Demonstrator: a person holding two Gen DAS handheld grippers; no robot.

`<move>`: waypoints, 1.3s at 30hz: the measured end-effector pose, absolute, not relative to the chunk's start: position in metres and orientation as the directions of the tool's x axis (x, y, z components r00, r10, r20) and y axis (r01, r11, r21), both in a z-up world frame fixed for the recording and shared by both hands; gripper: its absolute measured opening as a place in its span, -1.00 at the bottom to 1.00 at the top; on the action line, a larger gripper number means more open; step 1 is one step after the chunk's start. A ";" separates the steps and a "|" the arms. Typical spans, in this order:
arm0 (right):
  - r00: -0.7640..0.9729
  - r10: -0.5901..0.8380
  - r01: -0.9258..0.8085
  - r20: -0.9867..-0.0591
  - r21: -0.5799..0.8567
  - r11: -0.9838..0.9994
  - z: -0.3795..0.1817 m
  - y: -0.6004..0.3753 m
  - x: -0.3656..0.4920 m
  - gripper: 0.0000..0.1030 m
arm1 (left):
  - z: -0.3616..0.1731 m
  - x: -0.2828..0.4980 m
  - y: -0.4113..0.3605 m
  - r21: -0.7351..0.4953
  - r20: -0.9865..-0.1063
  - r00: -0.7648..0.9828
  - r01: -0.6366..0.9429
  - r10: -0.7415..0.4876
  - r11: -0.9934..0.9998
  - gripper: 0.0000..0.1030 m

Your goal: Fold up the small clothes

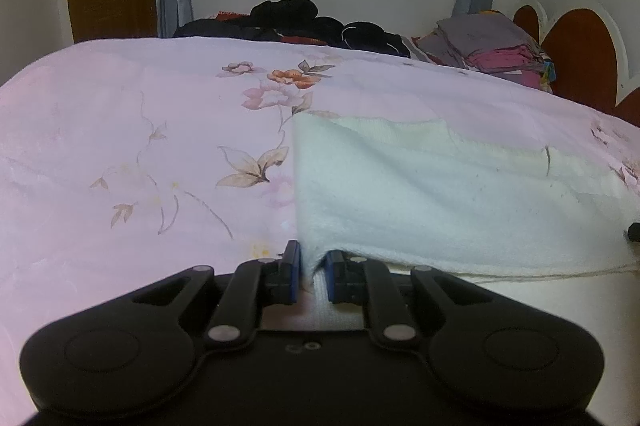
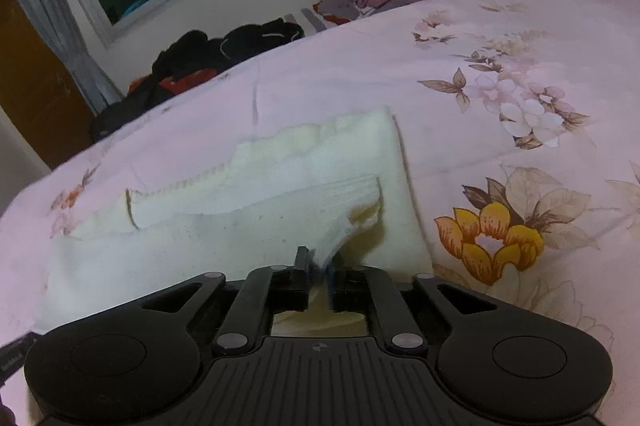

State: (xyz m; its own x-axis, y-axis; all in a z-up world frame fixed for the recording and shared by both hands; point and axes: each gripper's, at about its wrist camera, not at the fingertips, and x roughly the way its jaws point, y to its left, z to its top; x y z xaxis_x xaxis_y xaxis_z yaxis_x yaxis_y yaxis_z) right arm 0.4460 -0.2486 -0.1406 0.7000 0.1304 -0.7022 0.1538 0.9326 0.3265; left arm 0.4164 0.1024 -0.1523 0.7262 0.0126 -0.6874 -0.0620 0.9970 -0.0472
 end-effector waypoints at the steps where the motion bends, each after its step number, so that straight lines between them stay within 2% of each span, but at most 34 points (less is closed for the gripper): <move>1: 0.709 0.119 0.156 -0.696 0.319 0.935 -0.139 -0.250 0.444 -0.01 | -0.152 0.417 0.103 -0.049 -0.689 0.725 -0.061 0.010 0.997 -0.75; 2: 0.712 0.106 0.157 -0.695 0.304 0.940 -0.139 -0.250 0.442 -0.01 | -0.153 0.417 0.103 -0.049 -0.689 0.724 -0.058 0.008 0.997 -0.75; 3: 0.702 0.083 0.162 -0.707 0.272 0.949 -0.139 -0.249 0.442 -0.11 | -0.153 0.417 0.103 -0.049 -0.690 0.724 -0.056 0.007 0.997 -0.75; 4: 0.693 0.057 0.166 -0.719 0.235 0.958 -0.140 -0.247 0.441 -0.45 | -0.152 0.416 0.103 -0.048 -0.690 0.724 -0.056 0.007 0.997 -0.75; 5: 0.684 0.043 0.168 -0.728 0.215 0.962 -0.141 -0.248 0.441 -0.57 | -0.152 0.417 0.103 -0.047 -0.691 0.723 -0.056 0.008 0.997 -0.75; 8: 0.684 0.054 0.163 -0.728 0.225 0.961 -0.138 -0.253 0.435 -0.62 | -0.148 0.413 0.103 -0.044 -0.697 0.717 -0.052 0.007 0.998 -0.65; 11: 0.728 0.018 0.158 -0.685 0.193 0.968 -0.125 -0.253 0.429 -0.61 | -0.139 0.405 0.108 -0.073 -0.699 0.715 -0.052 -0.014 0.996 -0.52; 15: 0.772 -0.011 0.120 -0.635 0.129 0.984 -0.109 -0.245 0.430 -0.49 | -0.122 0.392 0.114 -0.091 -0.674 0.738 -0.040 -0.032 0.995 -0.50; 18: 0.782 0.008 0.093 -0.623 0.129 0.987 -0.107 -0.238 0.442 0.03 | -0.109 0.395 0.109 -0.102 -0.644 0.764 -0.020 -0.050 0.995 -0.46; 26: 0.731 0.074 -0.016 -0.678 0.092 0.996 -0.128 -0.195 0.471 0.02 | -0.123 0.459 0.076 -0.089 -0.650 0.757 0.021 -0.075 0.996 -0.46; 32: 0.727 0.084 -0.049 -0.682 0.069 0.996 -0.137 -0.184 0.482 0.02 | -0.150 0.483 0.079 -0.061 -0.685 0.728 -0.020 -0.027 0.998 -0.45; 37: 0.693 0.004 -0.032 -0.721 -0.026 0.999 -0.160 -0.192 0.493 0.02 | -0.160 0.476 0.088 -0.045 -0.679 0.734 -0.030 -0.008 0.999 -0.41; 39: 0.700 -0.006 -0.014 -0.714 -0.022 1.000 -0.161 -0.201 0.494 0.02 | -0.158 0.478 0.091 -0.064 -0.689 0.724 -0.039 -0.016 0.997 -0.41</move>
State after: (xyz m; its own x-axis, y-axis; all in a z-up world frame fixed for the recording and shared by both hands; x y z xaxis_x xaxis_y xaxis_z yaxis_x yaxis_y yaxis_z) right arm 0.4938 -0.2006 -0.1608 0.6999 -0.0065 -0.7142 -0.0135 0.9997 -0.0223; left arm 0.4776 0.0908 -0.1580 0.7243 -0.0157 -0.6893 -0.0394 0.9972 -0.0641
